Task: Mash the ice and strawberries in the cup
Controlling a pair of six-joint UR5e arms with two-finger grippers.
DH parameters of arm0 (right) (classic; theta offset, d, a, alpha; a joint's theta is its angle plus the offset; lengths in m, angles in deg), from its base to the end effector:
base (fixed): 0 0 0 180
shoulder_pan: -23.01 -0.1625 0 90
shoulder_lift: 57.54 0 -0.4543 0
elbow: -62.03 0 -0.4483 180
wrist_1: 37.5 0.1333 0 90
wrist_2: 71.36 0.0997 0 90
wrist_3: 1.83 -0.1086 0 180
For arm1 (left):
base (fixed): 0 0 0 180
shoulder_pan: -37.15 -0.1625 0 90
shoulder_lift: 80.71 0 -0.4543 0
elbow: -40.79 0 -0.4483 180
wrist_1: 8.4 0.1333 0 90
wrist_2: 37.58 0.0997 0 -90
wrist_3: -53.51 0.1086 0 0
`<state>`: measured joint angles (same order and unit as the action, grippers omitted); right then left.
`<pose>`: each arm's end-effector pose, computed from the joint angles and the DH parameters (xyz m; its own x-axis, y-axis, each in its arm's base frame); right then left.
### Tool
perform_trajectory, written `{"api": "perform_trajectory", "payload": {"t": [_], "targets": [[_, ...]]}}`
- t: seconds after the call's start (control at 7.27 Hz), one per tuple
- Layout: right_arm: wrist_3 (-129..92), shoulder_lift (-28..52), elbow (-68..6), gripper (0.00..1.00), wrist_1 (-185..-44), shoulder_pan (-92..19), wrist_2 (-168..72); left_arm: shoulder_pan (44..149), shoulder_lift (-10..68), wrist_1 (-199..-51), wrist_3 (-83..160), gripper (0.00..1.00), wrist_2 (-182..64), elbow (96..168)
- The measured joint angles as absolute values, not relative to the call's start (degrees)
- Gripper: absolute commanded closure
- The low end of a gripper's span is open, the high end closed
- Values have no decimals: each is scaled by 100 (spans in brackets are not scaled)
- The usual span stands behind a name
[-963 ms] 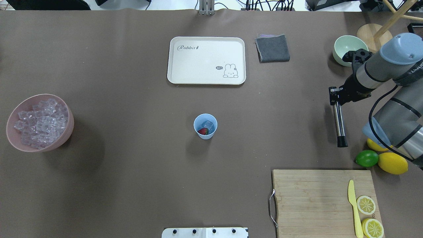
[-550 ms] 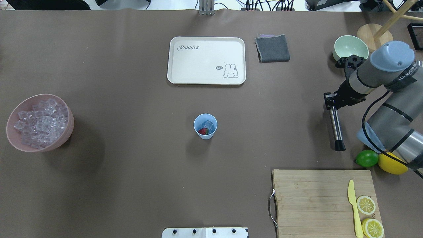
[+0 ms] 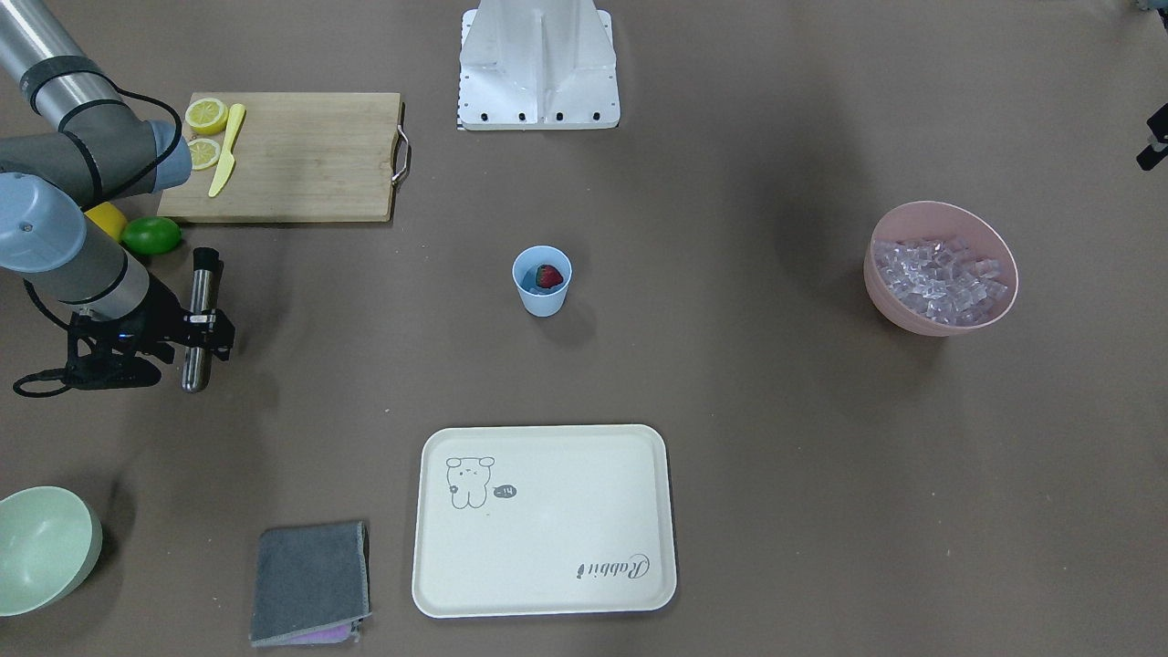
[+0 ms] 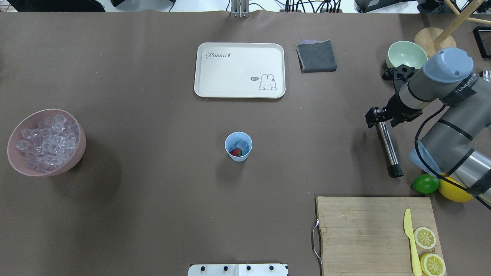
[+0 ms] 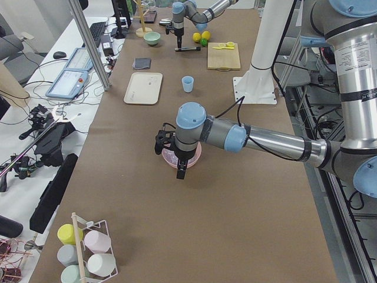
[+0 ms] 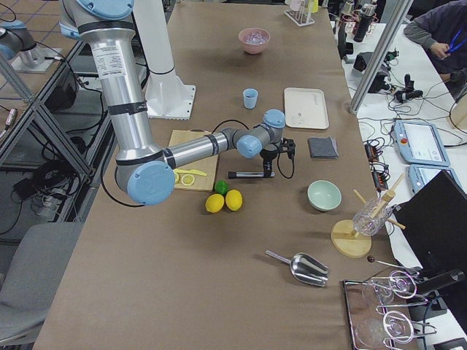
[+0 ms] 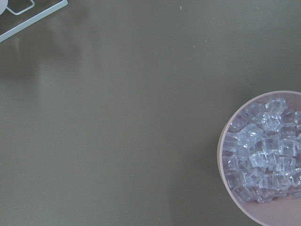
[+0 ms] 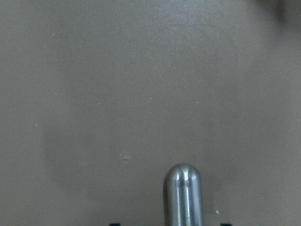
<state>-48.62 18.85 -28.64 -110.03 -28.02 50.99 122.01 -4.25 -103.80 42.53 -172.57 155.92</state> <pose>-0.3657 -0.5716 0.5190 0.7182 -0.0318 0.6951 0.0165 0.9995 0.0286 -0.0159 -0.4538 0.5584 0.6896 0.0828 -0.7194 0.0465 0.9863 0.1581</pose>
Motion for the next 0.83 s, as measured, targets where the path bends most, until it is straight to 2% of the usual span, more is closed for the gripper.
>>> {"api": "perform_trajectory", "payload": {"t": [0.41,0.83], "targets": [[-4509,1738,-2891,0,-11271,-3188,5267,12204,-417,-10376,4253,2,-17252,15581],[-3110,1847,-3133,0,-12213,-4152,5610,12199,-429,-10371,4249,2,-17258,15557]]}}
